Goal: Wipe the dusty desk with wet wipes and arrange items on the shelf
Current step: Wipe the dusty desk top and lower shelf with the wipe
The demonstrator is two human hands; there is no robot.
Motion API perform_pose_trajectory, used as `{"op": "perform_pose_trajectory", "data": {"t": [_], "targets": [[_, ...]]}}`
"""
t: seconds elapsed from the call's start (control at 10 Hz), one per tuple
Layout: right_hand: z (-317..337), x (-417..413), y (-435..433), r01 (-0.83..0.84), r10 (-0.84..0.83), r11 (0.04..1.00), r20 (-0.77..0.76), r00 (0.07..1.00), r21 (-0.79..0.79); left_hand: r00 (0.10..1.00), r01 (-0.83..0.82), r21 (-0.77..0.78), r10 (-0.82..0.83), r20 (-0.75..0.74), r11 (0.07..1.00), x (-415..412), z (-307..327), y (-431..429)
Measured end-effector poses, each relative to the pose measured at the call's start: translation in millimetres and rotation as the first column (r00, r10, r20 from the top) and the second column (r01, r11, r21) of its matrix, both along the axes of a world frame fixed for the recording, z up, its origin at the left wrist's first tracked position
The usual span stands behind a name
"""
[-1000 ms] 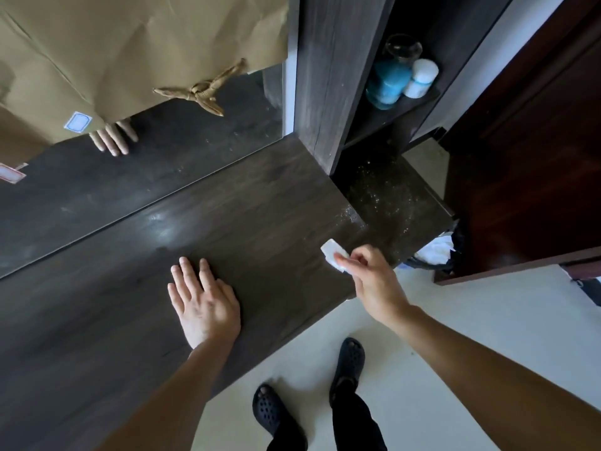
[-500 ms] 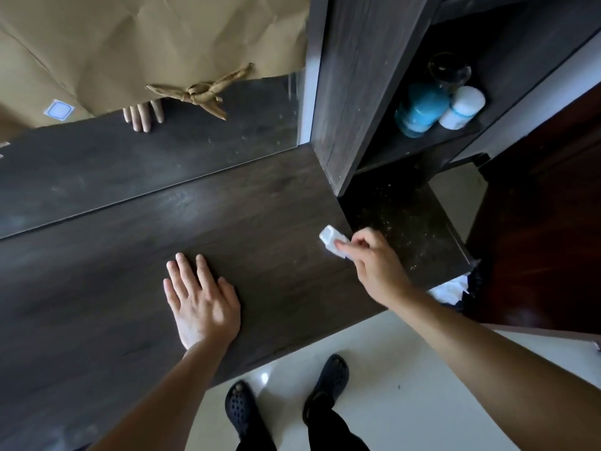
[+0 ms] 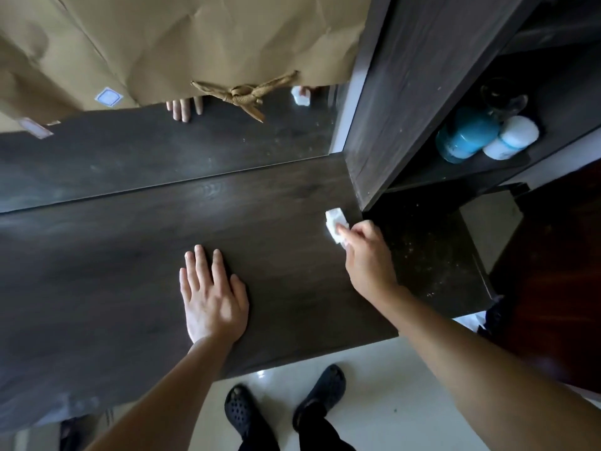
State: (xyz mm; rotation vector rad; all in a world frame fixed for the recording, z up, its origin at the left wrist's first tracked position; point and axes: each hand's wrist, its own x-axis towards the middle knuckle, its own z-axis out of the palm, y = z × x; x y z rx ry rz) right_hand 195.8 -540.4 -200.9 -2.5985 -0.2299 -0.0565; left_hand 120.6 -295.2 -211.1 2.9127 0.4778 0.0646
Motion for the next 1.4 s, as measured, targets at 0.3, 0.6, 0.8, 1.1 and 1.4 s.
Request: {"op": "perform_pose_trajectory", "data": {"t": [0.3, 0.6, 0.8, 1.1, 1.4], "targets": [[8, -50, 19, -0.361, 0.362, 0.932, -0.075, 0.929, 0.020, 0.999, -0.008, -0.036, 0.010, 0.049, 0.999, -1, -1, 3], [4, 52, 55, -0.280, 0.263, 0.917, -0.099, 0.960, -0.282, 0.998, -0.015, -0.034, 0.017, 0.058, 0.999, 1, -2, 3], [15, 118, 53, -0.043, -0.056, 0.959, -0.337, 0.940, -0.279, 0.997, -0.005, -0.041, 0.007, 0.071, 0.999, 1, -5, 5], [13, 36, 32, -0.061, -0.043, 0.929, -0.270, 0.962, -0.365, 0.997, 0.002, -0.051, 0.002, 0.071, 0.999, 1, -3, 5], [9, 24, 27, -0.150, 0.138, 0.972, -0.076, 0.987, -0.180, 0.998, 0.003, -0.047, 0.000, 0.059, 0.999, 2, -4, 6]]}}
